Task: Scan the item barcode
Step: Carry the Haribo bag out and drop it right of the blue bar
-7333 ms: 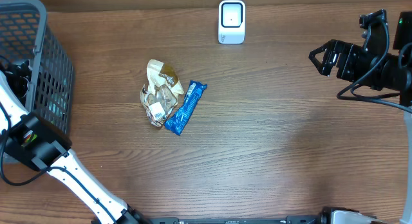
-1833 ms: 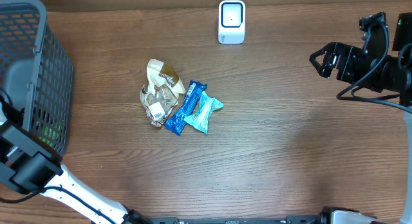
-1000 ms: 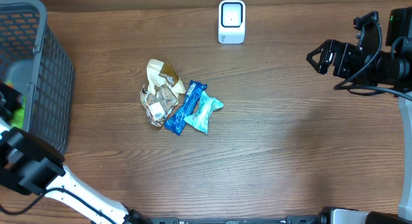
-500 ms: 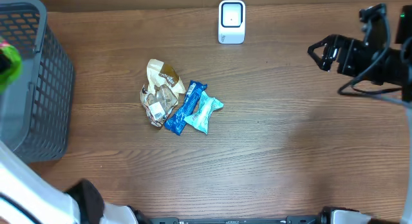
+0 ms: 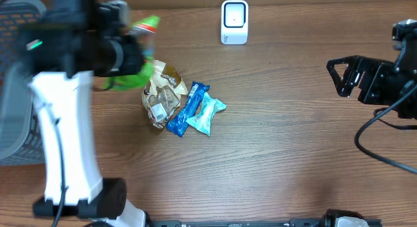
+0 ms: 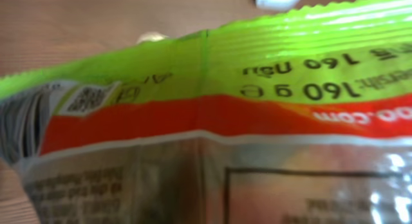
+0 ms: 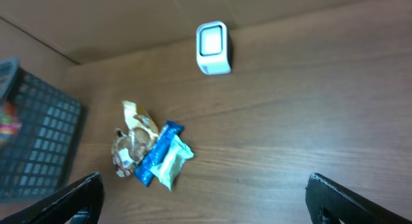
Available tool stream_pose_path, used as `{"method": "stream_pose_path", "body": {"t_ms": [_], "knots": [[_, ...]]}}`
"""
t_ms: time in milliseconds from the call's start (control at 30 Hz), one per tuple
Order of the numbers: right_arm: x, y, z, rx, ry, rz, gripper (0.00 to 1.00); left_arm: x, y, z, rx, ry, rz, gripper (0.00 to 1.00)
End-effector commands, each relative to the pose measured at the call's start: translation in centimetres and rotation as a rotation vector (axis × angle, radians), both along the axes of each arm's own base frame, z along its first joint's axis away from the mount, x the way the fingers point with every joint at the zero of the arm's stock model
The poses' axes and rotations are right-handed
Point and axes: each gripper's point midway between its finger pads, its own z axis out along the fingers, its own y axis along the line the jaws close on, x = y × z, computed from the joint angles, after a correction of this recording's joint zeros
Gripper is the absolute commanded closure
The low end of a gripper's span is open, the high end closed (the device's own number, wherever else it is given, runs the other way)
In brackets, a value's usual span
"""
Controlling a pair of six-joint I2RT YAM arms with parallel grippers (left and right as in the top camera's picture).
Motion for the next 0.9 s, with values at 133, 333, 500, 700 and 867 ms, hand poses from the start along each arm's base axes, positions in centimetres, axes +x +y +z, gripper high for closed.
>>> {"method": "stream_pose_path", "body": {"t_ms": [133,333,500,700,867], "knots": [[0.9,-0.7,-1.5,-0.032,0.066,-0.023,0.00,0.4,-10.3,-15.7,-0.019,0.374,-0.223,0.88],[2.0,-0.8,-3.4,-0.025,0.145,-0.021,0.00,-0.4,-17.6,-19.9,-0.031,0.378,-0.365,0.89],[2.5,-0.8,-4.8,-0.020,0.207,-0.020,0.00,-0.7,-21.8,-20.5,-0.048,0.331,-0.404,0.74],[2.9,-0.8,-5.5,-0.012,0.235,-0.019,0.00,-0.6,-22.1,-20.5,-0.034,0.320,-0.389,0.07],[3.5,-0.8,-6.6,0.049,0.299,-0.081,0.00,2.7,-19.8,-17.3,-0.063,0.243,-0.329,0.05]]}}
